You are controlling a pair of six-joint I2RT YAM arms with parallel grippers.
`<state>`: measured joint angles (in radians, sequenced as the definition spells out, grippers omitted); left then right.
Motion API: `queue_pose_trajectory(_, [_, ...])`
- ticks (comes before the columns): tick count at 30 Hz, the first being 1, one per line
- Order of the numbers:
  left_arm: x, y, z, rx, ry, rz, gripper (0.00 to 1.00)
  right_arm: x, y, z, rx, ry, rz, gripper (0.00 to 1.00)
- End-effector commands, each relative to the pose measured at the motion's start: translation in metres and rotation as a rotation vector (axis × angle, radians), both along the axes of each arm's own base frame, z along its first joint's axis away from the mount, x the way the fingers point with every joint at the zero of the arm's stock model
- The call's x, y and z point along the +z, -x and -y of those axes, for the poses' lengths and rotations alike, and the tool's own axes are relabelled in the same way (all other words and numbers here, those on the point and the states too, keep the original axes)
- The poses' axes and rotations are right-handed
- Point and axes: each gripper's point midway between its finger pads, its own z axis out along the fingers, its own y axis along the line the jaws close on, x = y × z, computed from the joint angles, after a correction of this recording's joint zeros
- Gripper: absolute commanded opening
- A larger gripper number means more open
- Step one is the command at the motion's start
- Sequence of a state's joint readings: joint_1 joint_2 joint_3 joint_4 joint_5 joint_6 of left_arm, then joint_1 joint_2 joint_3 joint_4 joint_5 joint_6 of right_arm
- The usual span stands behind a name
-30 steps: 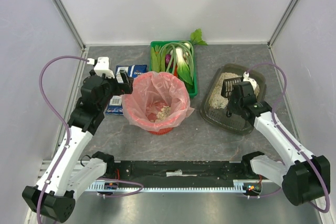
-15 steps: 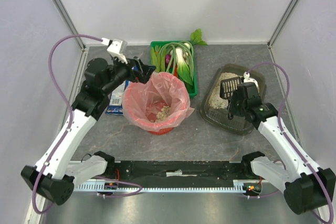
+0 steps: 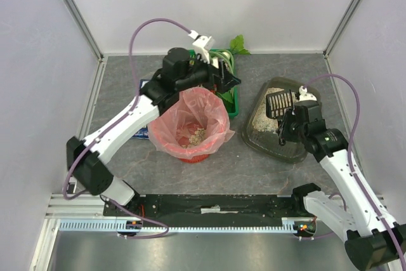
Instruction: Clean the litter box
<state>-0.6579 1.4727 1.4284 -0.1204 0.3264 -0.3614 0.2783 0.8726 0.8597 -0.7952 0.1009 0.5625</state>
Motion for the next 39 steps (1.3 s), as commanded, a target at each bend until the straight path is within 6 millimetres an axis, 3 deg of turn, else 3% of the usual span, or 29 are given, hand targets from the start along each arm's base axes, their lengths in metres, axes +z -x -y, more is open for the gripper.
queue_pose_trajectory(1, [0.005, -0.002, 0.04, -0.093, 0.067, -0.074, 1.0, 0.035, 0.0, -0.008, 0.052, -0.046, 0.087, 0.0])
queue_pose_trajectory(3, [-0.013, -0.005, 0.055, -0.101, 0.079, -0.143, 1.0, 0.044, 0.0, -0.01, 0.073, -0.051, 0.113, 0.0])
queue_pose_trajectory(9, [-0.042, -0.009, 0.089, -0.14, 0.079, -0.19, 1.0, 0.066, 0.008, -0.021, 0.156, -0.086, 0.158, 0.0])
queue_pose_trajectory(15, [-0.063, -0.012, 0.102, -0.174, 0.071, -0.258, 1.0, 0.094, 0.022, -0.037, 0.257, -0.165, 0.226, 0.0])
queue_pose_trajectory(23, [-0.057, 0.001, 0.117, -0.282, 0.173, -0.313, 0.99, 0.104, 0.034, -0.048, 0.341, -0.209, 0.262, 0.0])
queue_pose_trajectory(28, [-0.064, 0.006, 0.118, -0.3, 0.195, -0.378, 0.99, 0.107, 0.04, -0.058, 0.415, -0.235, 0.268, 0.0])
queue_pose_trajectory(33, [-0.061, 0.009, 0.116, -0.326, 0.224, -0.393, 0.9, 0.103, 0.041, -0.06, 0.422, -0.247, 0.271, 0.0])
queue_pose_trajectory(39, [-0.067, 0.004, 0.109, -0.298, 0.218, -0.399, 0.59, 0.104, 0.042, -0.064, 0.446, -0.259, 0.271, 0.0])
